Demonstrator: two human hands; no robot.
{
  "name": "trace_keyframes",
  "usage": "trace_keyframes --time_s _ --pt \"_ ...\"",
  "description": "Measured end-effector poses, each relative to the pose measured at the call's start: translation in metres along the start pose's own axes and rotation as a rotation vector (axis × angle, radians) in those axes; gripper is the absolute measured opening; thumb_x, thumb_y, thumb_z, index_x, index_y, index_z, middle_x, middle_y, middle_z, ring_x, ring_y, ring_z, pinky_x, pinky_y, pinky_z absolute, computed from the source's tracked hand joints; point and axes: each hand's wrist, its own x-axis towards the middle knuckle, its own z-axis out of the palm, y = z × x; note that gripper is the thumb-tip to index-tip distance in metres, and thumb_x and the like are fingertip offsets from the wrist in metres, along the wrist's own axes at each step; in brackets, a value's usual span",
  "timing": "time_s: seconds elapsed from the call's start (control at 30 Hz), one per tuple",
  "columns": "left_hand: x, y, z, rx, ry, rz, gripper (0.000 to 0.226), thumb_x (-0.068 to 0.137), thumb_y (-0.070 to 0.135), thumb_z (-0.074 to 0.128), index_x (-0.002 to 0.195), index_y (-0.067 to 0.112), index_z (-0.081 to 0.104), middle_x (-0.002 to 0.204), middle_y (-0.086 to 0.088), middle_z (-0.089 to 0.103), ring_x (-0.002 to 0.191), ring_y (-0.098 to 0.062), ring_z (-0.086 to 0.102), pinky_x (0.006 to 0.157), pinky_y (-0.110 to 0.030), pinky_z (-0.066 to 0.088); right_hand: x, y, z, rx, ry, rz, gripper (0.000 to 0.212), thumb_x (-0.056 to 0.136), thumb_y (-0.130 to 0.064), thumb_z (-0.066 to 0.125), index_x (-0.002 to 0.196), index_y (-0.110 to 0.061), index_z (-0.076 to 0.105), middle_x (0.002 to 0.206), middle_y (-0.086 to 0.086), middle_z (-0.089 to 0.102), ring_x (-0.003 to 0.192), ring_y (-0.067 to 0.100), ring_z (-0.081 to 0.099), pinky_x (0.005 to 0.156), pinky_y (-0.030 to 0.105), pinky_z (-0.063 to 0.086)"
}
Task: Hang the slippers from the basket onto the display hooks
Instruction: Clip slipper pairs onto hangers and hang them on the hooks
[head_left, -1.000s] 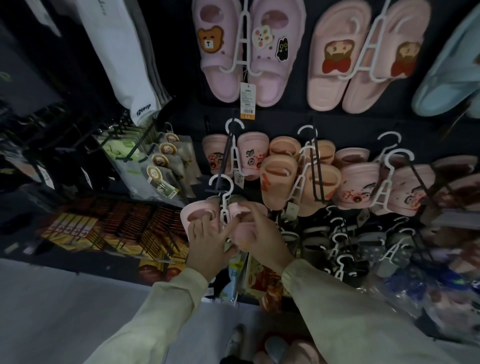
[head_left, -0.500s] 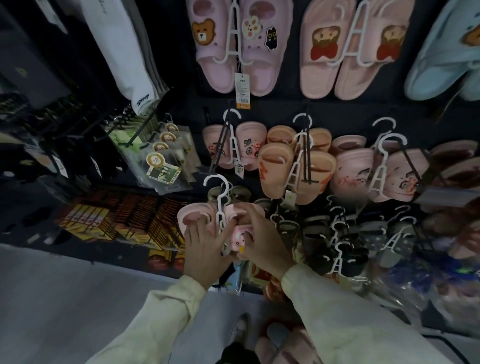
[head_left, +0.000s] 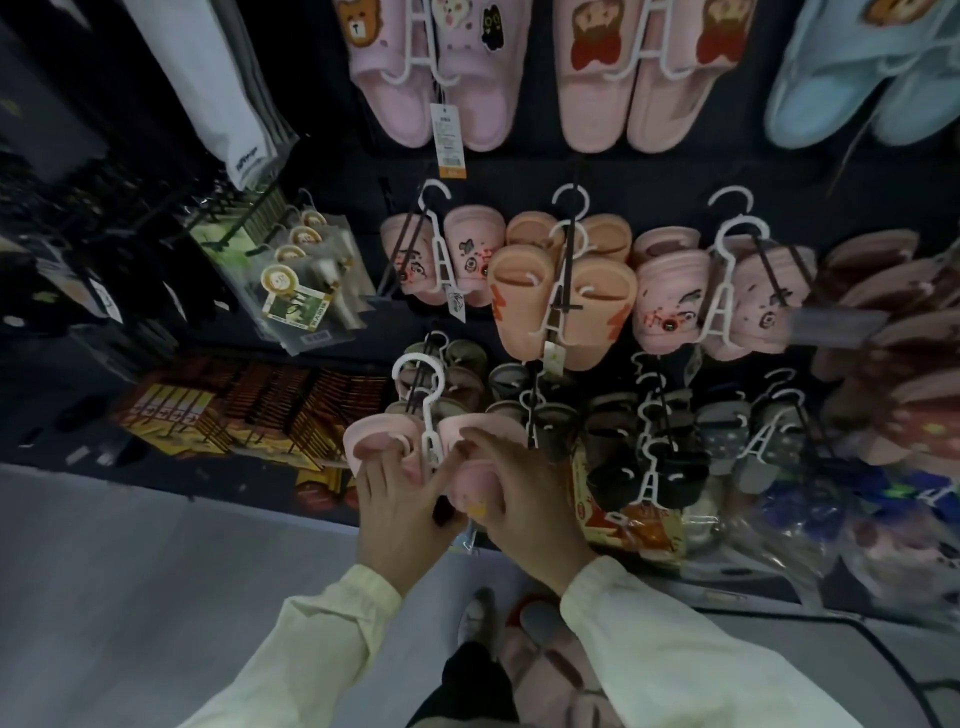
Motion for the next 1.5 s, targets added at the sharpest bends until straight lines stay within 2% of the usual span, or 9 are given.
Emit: trace_keyframes --time_s 0.27,0.63,0.83,1.0,1.1,1.23,1.37,1.43,1.5 --pt "-0.003 0.032 0.009 -0.024 -0.045 0.062 0.103 0.057 0.057 0.085 0.145 0.036 0.035 0.109 -0.022 0.042 0.097 -0.038 0.043 0.080 -0.050 0.044 -0.025 0.040 -0.037 -0.011 0.109 0.094 0.061 0.078 -0.043 0.044 0.132 -0.018 0.057 0.124 0.007 0.061 0.116 0.022 0.058 0.098 0.032 0.048" --pt "0.041 0.060 0.021 0.006 -0.104 0.268 0.094 0.066 0.059 0.080 0.149 0.039 0.041 0.116 -0.027 0.047 0.106 -0.044 0.049 0.085 -0.055 0.044 0.003 0.162 -0.108 -0.515 0.293 0.367 0.070 0.086 -0.017 0.065 0.150 -0.026 0.037 0.151 0.019 0.033 0.127 0.041 0.045 0.099 0.052 0.047" --pt "0.070 0.058 0.024 -0.064 -0.008 0.375 0.103 0.060 0.058 0.084 0.149 0.036 0.036 0.122 -0.026 0.044 0.111 -0.043 0.044 0.087 -0.057 0.043 0.037 0.206 -0.128 -0.220 0.406 0.672 0.071 0.086 -0.016 0.069 0.149 -0.026 0.039 0.145 0.019 0.037 0.130 0.041 0.041 0.106 0.047 0.039" --pt "0.091 0.051 0.024 -0.102 0.054 0.435 0.114 0.051 0.048 0.086 0.146 0.037 0.023 0.119 -0.024 0.042 0.107 -0.042 0.044 0.083 -0.057 0.047 0.061 0.218 -0.135 -0.386 0.316 0.668 0.071 0.085 -0.019 0.070 0.148 -0.024 0.037 0.143 0.021 0.036 0.123 0.045 0.046 0.100 0.055 0.045" --pt "0.100 0.046 0.026 -0.084 0.063 0.437 0.105 0.051 0.046 0.085 0.142 0.034 0.035 0.118 -0.023 0.041 0.108 -0.041 0.043 0.084 -0.058 0.048 0.072 0.234 -0.134 -0.069 0.502 0.756 0.050 0.087 -0.023 0.070 0.130 -0.007 0.050 0.126 0.023 0.053 0.109 0.041 0.057 0.093 0.053 0.051" --pt "0.104 0.038 0.031 -0.071 0.007 0.437 0.094 0.053 0.049 0.084 0.139 0.037 0.048 0.114 -0.025 0.047 0.107 -0.041 0.044 0.085 -0.056 0.046 0.087 0.239 -0.140 0.778 0.673 0.921 0.029 0.092 -0.039 0.066 0.089 -0.012 0.055 0.066 0.004 0.056 0.047 0.015 0.054 0.047 0.028 0.047" --pt "0.105 0.033 0.031 -0.080 0.007 0.463 0.094 0.055 0.049 0.084 0.141 0.040 0.047 0.116 -0.024 0.046 0.109 -0.041 0.043 0.087 -0.054 0.043 0.104 0.242 -0.141 1.069 0.625 0.967 0.061 0.066 -0.066 0.080 0.093 -0.013 0.064 0.080 0.008 0.066 0.075 0.028 0.061 0.066 0.037 0.053" --pt "0.105 0.033 0.030 -0.082 0.030 0.477 0.098 0.054 0.048 0.085 0.142 0.037 0.042 0.117 -0.023 0.043 0.108 -0.040 0.043 0.087 -0.053 0.042 0.112 0.245 -0.140 1.177 0.738 0.966 0.058 0.090 -0.054 0.063 0.128 -0.011 0.060 0.118 0.013 0.066 0.111 0.033 0.061 0.089 0.044 0.052" --pt "0.104 0.032 0.029 -0.067 0.013 0.482 0.106 0.054 0.050 0.086 0.145 0.034 0.035 0.118 -0.023 0.041 0.109 -0.041 0.044 0.087 -0.056 0.045 0.119 0.247 -0.137 1.250 0.812 0.976 0.054 0.096 -0.047 0.055 0.139 -0.015 0.053 0.128 0.008 0.059 0.120 0.027 0.056 0.082 0.039 0.050"
